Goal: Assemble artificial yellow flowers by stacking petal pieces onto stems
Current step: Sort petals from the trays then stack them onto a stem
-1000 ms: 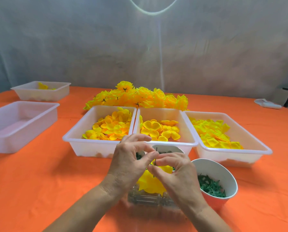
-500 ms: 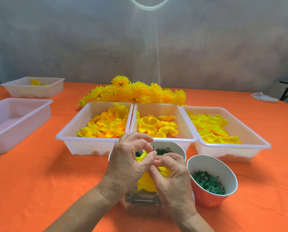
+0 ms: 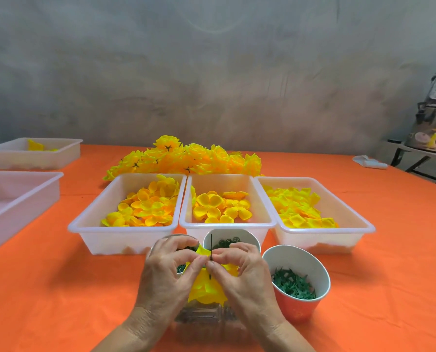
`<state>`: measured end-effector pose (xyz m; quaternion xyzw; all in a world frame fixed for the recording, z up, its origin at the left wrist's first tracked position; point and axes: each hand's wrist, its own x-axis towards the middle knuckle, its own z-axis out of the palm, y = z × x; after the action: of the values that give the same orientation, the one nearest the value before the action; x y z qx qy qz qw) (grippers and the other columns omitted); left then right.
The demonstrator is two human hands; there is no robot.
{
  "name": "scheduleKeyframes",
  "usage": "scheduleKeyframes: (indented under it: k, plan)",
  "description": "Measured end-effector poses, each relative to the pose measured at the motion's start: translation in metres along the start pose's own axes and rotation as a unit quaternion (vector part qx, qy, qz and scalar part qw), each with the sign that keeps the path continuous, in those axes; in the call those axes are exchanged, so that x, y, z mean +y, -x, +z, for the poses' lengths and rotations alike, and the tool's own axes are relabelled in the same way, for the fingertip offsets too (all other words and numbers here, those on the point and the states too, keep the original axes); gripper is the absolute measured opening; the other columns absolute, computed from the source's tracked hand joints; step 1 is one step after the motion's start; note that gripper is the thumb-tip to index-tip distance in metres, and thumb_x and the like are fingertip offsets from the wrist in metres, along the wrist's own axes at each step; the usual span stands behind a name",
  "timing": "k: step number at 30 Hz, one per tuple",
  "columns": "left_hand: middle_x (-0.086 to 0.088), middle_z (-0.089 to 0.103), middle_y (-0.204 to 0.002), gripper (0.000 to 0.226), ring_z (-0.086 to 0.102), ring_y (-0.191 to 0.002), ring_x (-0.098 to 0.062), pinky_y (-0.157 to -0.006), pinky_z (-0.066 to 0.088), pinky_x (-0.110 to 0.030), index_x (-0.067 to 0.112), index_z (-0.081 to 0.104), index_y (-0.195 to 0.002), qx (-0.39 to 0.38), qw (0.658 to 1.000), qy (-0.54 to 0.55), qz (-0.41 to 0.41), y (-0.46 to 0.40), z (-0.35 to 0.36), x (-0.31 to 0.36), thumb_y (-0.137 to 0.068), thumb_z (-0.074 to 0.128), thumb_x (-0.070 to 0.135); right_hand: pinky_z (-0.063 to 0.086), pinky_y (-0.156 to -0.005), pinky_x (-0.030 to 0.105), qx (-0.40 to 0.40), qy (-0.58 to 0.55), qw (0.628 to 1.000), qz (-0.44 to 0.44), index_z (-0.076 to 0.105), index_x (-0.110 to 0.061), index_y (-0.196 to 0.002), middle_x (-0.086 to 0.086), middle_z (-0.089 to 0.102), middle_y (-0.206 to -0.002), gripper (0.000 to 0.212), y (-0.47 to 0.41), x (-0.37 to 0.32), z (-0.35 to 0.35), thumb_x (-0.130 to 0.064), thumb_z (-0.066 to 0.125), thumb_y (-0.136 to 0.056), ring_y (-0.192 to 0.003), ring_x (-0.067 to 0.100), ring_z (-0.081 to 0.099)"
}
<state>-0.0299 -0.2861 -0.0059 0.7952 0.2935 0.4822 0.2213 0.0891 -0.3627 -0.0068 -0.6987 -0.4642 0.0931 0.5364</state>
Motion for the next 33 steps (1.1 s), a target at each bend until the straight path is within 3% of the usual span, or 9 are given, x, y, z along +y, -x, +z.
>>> scheduleKeyframes:
  k: [4,7,10,12,18,23,28,31,33]
  plan:
    - [0.011,0.065,-0.093,0.032,0.053,-0.096,-0.005,-0.083,0.046,-0.043,0.017,0.071,-0.064,-0.006,0.999,-0.012,0.04,0.0,0.003,-0.006,-0.077,0.057,0.043,0.047,-0.092,0.036,-0.002,-0.001,1.0,-0.005,0.077,-0.03,-0.085,-0.004,0.061,-0.105,0.012,0.0,0.004,0.003,-0.035,0.078,-0.074,-0.109,0.005,0.052]
    - [0.015,0.065,-0.095,0.033,0.053,-0.098,-0.003,-0.087,0.045,-0.045,0.021,0.072,-0.065,-0.019,1.0,0.007,0.009,-0.001,0.0,-0.007,-0.076,0.056,0.047,0.046,-0.092,0.036,0.001,0.01,0.999,-0.03,0.077,-0.027,-0.084,-0.008,0.066,-0.098,0.011,0.0,-0.001,-0.001,-0.032,0.079,-0.074,-0.108,0.007,0.052]
    - [0.013,0.067,-0.093,0.011,0.059,-0.096,-0.007,-0.09,0.043,-0.033,0.027,0.073,-0.07,0.001,0.998,0.044,-0.04,-0.002,-0.005,-0.006,-0.08,0.069,0.028,0.045,-0.088,0.039,0.002,0.038,0.997,-0.069,0.078,-0.023,-0.08,-0.02,0.066,-0.082,0.012,-0.006,-0.008,-0.008,-0.022,0.083,-0.068,-0.103,0.011,0.053]
    - [0.015,0.067,-0.088,0.026,0.061,-0.092,-0.001,-0.086,0.043,-0.022,0.036,0.068,-0.069,0.04,0.996,0.055,-0.063,-0.001,-0.009,-0.005,-0.082,0.071,0.013,0.044,-0.089,0.039,0.002,0.059,0.994,-0.09,0.077,-0.022,-0.077,-0.016,0.068,-0.081,0.012,-0.008,-0.012,-0.01,-0.02,0.084,-0.067,-0.099,0.014,0.053]
    - [0.011,0.068,-0.088,0.024,0.061,-0.089,0.0,-0.076,0.045,-0.013,0.032,0.069,-0.07,0.041,0.992,0.087,-0.081,-0.003,-0.018,0.0,-0.083,0.067,0.012,0.042,-0.089,0.039,-0.01,0.063,0.993,-0.098,0.077,-0.019,-0.074,-0.024,0.057,-0.075,0.005,-0.017,-0.029,-0.013,-0.018,0.081,-0.071,-0.095,0.018,0.053]
    - [0.006,0.07,-0.088,0.015,0.064,-0.091,-0.008,-0.084,0.051,-0.032,0.015,0.074,-0.079,0.053,0.987,0.125,-0.091,-0.007,-0.019,-0.001,-0.087,0.063,0.019,0.045,-0.079,0.036,-0.032,0.0,0.994,-0.1,0.075,-0.022,-0.071,-0.005,0.069,-0.078,0.005,-0.029,-0.052,-0.027,-0.02,0.08,-0.073,-0.088,0.018,0.058]
    - [0.018,0.071,-0.076,0.024,0.063,-0.074,0.005,-0.069,0.047,-0.01,0.03,0.07,-0.078,0.105,0.954,0.245,-0.134,-0.02,-0.028,0.015,-0.084,0.05,0.041,0.048,-0.065,0.028,-0.052,-0.096,0.985,-0.133,0.074,-0.018,-0.072,0.002,0.071,-0.074,0.007,-0.047,-0.085,-0.042,-0.013,0.076,-0.076,-0.066,0.007,0.059]
    - [0.014,0.072,-0.082,0.023,0.063,-0.079,0.001,-0.069,0.047,-0.01,0.026,0.07,-0.086,0.104,0.944,0.286,-0.13,-0.034,-0.032,0.022,-0.088,0.049,0.036,0.046,-0.053,0.016,-0.034,-0.227,0.967,-0.108,0.071,-0.013,-0.072,-0.004,0.068,-0.062,0.011,-0.063,-0.099,-0.054,-0.006,0.069,-0.081,-0.055,0.003,0.058]
    - [0.01,0.071,-0.084,0.02,0.062,-0.08,-0.004,-0.072,0.049,-0.015,0.024,0.069,-0.088,0.091,0.937,0.308,-0.136,-0.044,-0.033,0.028,-0.086,0.053,0.035,0.045,-0.052,0.018,-0.024,-0.325,0.944,-0.048,0.07,-0.015,-0.07,-0.003,0.066,-0.061,0.01,-0.075,-0.099,-0.06,-0.01,0.069,-0.079,-0.054,0.006,0.057]
